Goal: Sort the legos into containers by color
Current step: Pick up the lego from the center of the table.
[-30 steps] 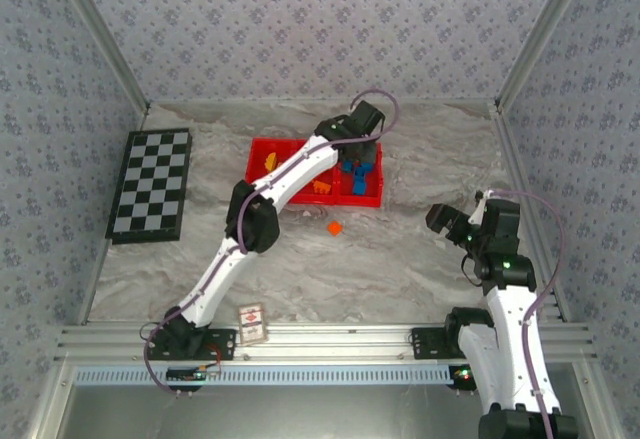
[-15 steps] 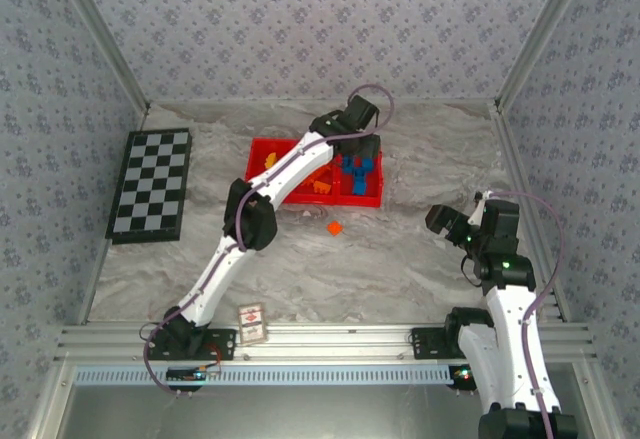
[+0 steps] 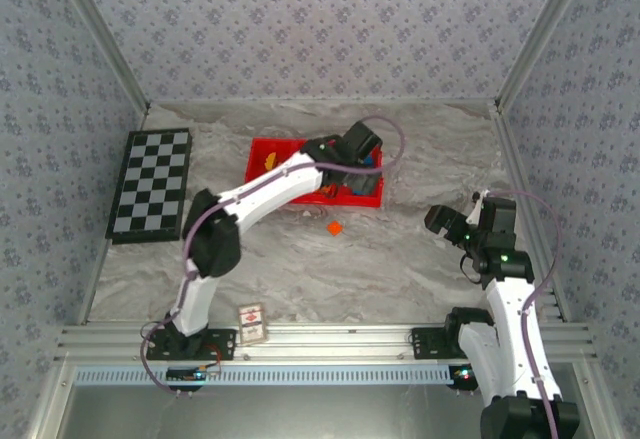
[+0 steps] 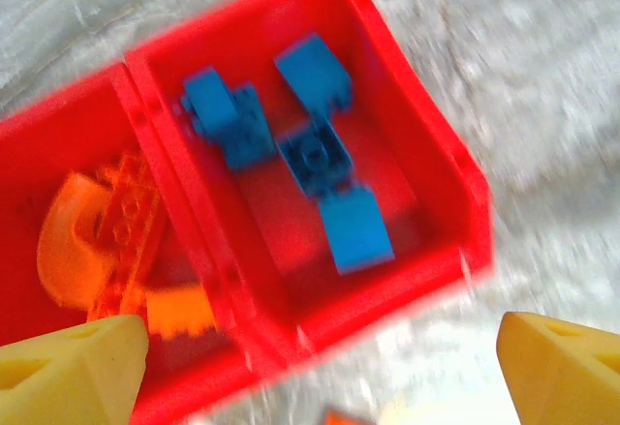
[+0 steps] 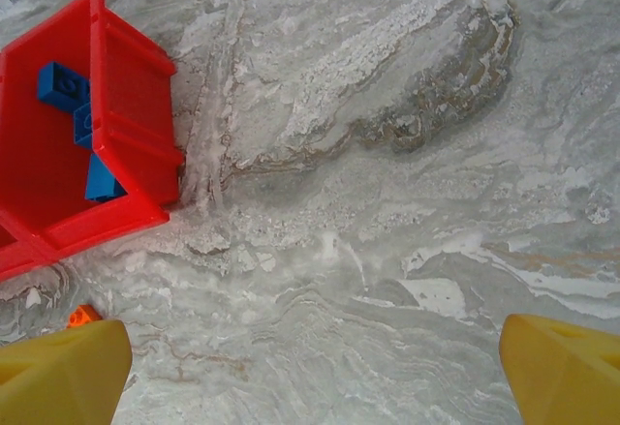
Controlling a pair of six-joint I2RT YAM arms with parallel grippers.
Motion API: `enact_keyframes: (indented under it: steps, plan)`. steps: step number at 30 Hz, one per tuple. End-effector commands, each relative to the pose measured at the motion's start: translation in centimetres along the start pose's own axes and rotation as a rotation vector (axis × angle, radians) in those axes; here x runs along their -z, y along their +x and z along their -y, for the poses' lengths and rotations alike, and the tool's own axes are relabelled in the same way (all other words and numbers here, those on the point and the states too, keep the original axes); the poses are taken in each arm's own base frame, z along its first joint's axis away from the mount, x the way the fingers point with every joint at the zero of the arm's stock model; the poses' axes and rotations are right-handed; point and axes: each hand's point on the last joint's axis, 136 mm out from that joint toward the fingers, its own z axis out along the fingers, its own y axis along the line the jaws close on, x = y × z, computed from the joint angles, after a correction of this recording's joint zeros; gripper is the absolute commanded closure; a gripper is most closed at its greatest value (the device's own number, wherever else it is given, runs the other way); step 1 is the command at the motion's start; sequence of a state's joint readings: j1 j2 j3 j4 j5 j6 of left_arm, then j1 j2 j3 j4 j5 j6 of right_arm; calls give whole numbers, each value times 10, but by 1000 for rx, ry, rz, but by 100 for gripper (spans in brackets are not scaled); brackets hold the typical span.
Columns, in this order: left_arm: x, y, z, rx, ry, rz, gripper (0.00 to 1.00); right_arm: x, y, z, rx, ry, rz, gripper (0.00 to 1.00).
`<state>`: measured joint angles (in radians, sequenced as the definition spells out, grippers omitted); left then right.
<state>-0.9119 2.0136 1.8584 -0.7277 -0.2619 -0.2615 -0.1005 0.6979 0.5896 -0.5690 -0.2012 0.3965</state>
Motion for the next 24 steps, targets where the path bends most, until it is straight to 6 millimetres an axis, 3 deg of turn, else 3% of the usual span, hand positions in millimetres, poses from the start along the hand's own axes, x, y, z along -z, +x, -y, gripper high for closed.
enact_keyframes:
  steps: [1, 5, 8, 17, 24]
  plan:
    - [10, 34, -6, -65, 22, -38, 5, 2, -2, 4, -6, 29, 5, 0]
    - [8, 91, -6, -146, 85, -155, 4, -4, -2, 7, -20, 37, -3, 0]
    - [1, 116, -6, -185, 109, -220, 4, -8, -6, 7, -22, 44, -13, 0]
    - [-33, 135, 11, -211, 223, -327, 11, -19, -9, 6, -32, 43, -31, 0]
    - [-52, 145, 14, -225, 255, -368, 17, -12, -20, 4, -20, 50, 2, 0]
